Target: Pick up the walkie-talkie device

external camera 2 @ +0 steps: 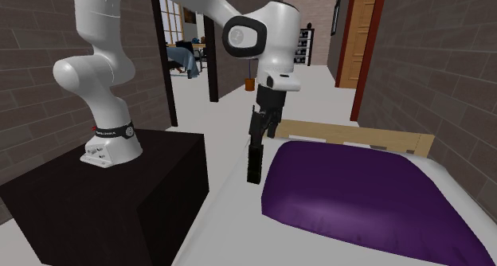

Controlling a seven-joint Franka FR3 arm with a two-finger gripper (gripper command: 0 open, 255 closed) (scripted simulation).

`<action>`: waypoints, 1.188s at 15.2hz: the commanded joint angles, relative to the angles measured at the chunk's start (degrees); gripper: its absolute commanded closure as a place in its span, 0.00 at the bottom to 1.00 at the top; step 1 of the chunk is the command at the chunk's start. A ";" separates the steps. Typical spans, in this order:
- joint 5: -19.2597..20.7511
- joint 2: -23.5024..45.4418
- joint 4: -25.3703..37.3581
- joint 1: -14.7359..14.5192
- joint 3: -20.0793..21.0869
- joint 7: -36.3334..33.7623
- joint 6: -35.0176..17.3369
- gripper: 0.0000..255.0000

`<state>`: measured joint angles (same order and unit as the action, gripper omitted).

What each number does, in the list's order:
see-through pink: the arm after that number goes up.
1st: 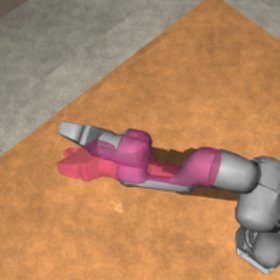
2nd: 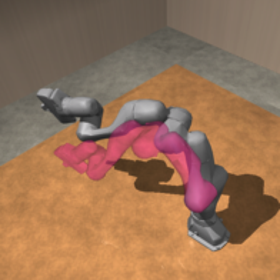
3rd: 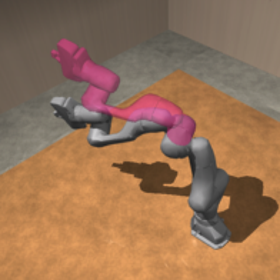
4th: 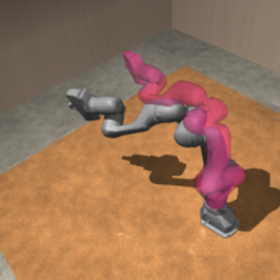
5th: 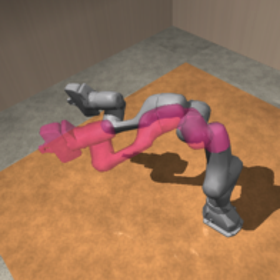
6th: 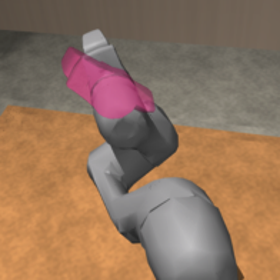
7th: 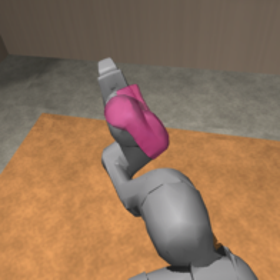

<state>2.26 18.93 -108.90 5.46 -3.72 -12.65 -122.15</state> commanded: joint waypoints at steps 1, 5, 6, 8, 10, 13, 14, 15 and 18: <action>-0.03 1.02 -0.39 -0.01 0.03 -0.09 -1.44 0.00; -0.03 1.18 -0.60 0.00 0.03 -0.10 -1.80 1.00; -0.03 1.18 -0.61 0.00 0.03 -0.10 -1.80 1.00; -0.03 1.17 -0.61 -0.01 0.04 -0.11 -1.80 1.00; -0.03 1.17 -0.62 -0.02 0.04 -0.12 -1.80 1.00; -0.04 1.27 -0.52 0.00 0.04 -0.10 -1.81 1.00; -0.03 0.84 -0.31 -0.01 0.03 -0.09 -1.17 1.00; -0.01 0.41 -0.09 -0.02 0.02 -0.07 -0.53 1.00; 0.02 -0.77 0.68 -0.05 0.00 -0.01 1.43 1.00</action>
<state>2.27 18.56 -108.57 5.46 -3.74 -12.61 -121.49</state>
